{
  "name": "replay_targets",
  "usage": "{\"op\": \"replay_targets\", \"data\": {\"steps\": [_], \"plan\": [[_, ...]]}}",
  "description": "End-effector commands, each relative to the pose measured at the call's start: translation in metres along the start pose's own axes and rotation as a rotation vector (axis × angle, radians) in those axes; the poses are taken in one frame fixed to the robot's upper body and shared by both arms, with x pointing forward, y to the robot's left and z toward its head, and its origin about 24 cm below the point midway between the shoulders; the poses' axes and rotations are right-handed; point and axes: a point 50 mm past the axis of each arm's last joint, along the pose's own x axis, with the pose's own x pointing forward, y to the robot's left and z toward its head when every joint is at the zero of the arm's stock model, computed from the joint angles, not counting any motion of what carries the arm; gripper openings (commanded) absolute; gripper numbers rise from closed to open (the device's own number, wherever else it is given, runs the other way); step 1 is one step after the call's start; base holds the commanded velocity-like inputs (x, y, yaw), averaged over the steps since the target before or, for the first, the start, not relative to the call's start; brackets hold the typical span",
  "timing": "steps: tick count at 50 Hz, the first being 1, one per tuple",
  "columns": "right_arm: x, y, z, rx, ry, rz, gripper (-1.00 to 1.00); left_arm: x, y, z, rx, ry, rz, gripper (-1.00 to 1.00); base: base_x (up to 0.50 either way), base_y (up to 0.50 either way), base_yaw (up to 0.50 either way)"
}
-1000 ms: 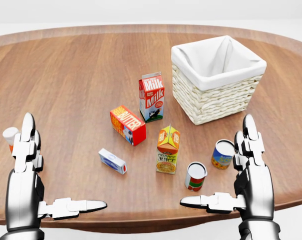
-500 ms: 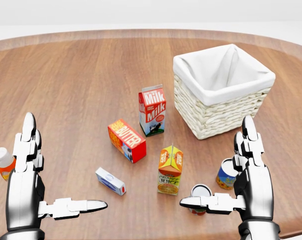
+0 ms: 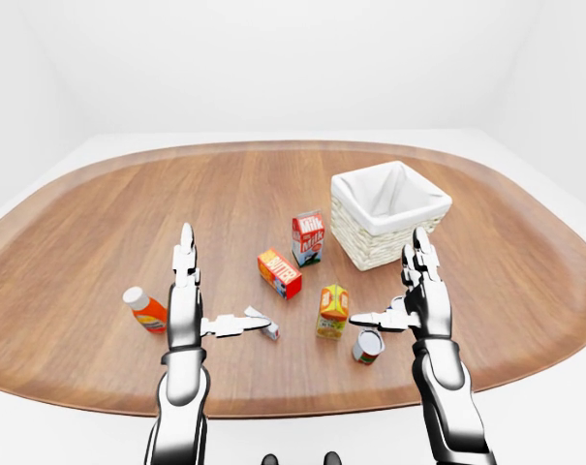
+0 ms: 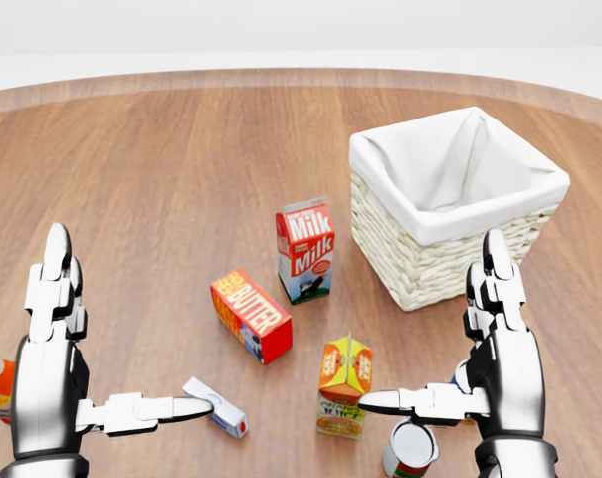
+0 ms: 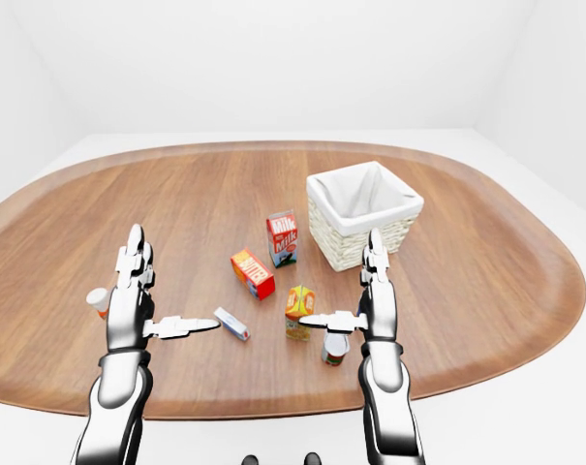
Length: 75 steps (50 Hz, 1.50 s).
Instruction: Pick up the alphabet soup and the tomato sauce, and put them in the basket.
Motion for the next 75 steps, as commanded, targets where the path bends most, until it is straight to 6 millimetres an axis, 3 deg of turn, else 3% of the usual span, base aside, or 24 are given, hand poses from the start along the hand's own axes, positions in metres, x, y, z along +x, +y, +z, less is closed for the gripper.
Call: {"op": "replay_targets", "data": {"steps": [1, 4, 5, 6, 7, 8, 9, 12, 15, 19, 20, 22, 28, 30, 31, 32, 35, 51, 63, 64, 65, 69, 75], "plan": [[0.001, 0.0, -0.001, -0.001, 0.003, -0.003, 1.0, 0.001, 0.002, 0.002, -0.003, -0.007, 0.009, 1.0, 0.21, 0.0, 0.0], [0.002, 0.0, -0.001, -0.002, 0.004, -0.004, 1.0, 0.001, 0.002, 0.002, -0.002, -0.01, 0.013, 1.0, 0.21, 0.0, 0.0], [0.003, 0.0, 0.014, -0.001, -0.063, -0.004, 1.0, 0.002, 0.002, 0.002, -0.002, -0.012, 0.013, 1.0, 0.21, 0.0, 0.0], [0.002, 0.0, 0.013, -0.005, -0.058, -0.001, 1.0, 0.0, 0.001, 0.001, 0.006, -0.005, 0.009, 1.0, 0.21, 0.0, 0.0], [0.0, 0.0, -0.001, -0.008, 0.004, 0.0, 1.0, 0.0, 0.001, 0.0, 0.007, 0.0, 0.007, 1.0, 0.21, 0.0, 0.0], [0.002, 0.0, 0.014, -0.006, -0.061, 0.001, 1.0, 0.0, 0.0, -0.001, 0.008, 0.002, 0.006, 1.0, 0.21, 0.0, 0.0], [0.002, 0.0, 0.017, -0.005, -0.074, 0.002, 1.0, 0.0, 0.0, 0.0, 0.008, 0.001, 0.006, 1.0, 0.21, 0.0, 0.0], [0.001, 0.0, -0.001, -0.007, 0.003, 0.002, 1.0, 0.0, 0.0, -0.001, 0.008, 0.002, 0.006, 1.0, 0.21, 0.0, 0.0], [0.0, 0.0, -0.003, -0.008, 0.012, 0.001, 1.0, 0.0, 0.0, 0.0, 0.008, 0.0, 0.005, 1.0, 0.21, 0.0, 0.0], [0.0, 0.0, -0.003, -0.007, 0.012, 0.002, 1.0, 0.0, 0.0, 0.0, 0.007, -0.001, 0.003, 1.0, 0.21, 0.0, 0.0], [0.001, 0.0, 0.011, -0.006, -0.048, 0.002, 1.0, 0.0, 0.0, 0.0, 0.006, -0.001, 0.003, 1.0, 0.21, 0.0, 0.0], [0.002, -0.001, 0.017, -0.004, -0.074, 0.001, 1.0, 0.0, 0.0, 0.001, 0.007, -0.002, 0.004, 1.0, 0.21, 0.0, 0.0], [0.003, -0.001, 0.018, -0.003, -0.077, 0.0, 1.0, 0.0, 0.001, 0.001, 0.005, -0.005, 0.007, 1.0, 0.21, 0.0, 0.0], [0.001, 0.0, -0.001, -0.005, 0.004, -0.002, 1.0, 0.0, 0.001, 0.001, 0.004, -0.005, 0.009, 1.0, 0.21, 0.0, 0.0], [0.002, -0.001, 0.011, -0.004, -0.048, -0.002, 1.0, 0.0, 0.001, 0.001, 0.004, -0.006, 0.01, 1.0, 0.21, 0.0, 0.0], [0.002, 0.0, 0.005, -0.004, -0.023, -0.002, 1.0, 0.0, 0.001, 0.001, 0.003, -0.006, 0.01, 1.0, 0.21, 0.0, 0.0], [0.003, -0.001, 0.018, -0.003, -0.077, -0.004, 1.0, 0.001, 0.001, 0.002, 0.001, -0.01, 0.01, 1.0, 0.21, 0.0, 0.0], [0.004, 0.0, 0.018, 0.0, -0.079, 0.003, 1.0, 0.0, 0.002, 0.004, 0.006, -0.019, 0.012, 1.0, 0.07, 0.0, 0.0], [0.001, -0.002, 0.01, 0.013, -0.043, 0.003, 1.0, 0.001, -0.001, 0.0, 0.007, -0.002, 0.01, 1.0, 0.0, 0.0, 0.0], [-0.001, -0.003, -0.006, 0.01, 0.025, 0.002, 1.0, 0.001, -0.001, 0.0, 0.007, -0.001, 0.009, 1.0, 0.0, 0.0, 0.0], [-0.002, -0.004, -0.009, 0.015, 0.038, 0.006, 1.0, 0.001, -0.001, 0.0, 0.008, 0.0, 0.009, 1.0, 0.0, 0.0, 0.0], [-0.002, -0.004, -0.008, -0.001, 0.036, 0.012, 1.0, 0.001, -0.001, 0.0, 0.01, -0.001, 0.008, 1.0, 0.0, 0.0, 0.0], [-0.009, -0.008, -0.013, -0.2, 0.062, 0.019, 1.0, 0.0, -0.001, 0.0, 0.013, -0.003, 0.007, 1.0, 0.0, 0.0, 0.0]]}}
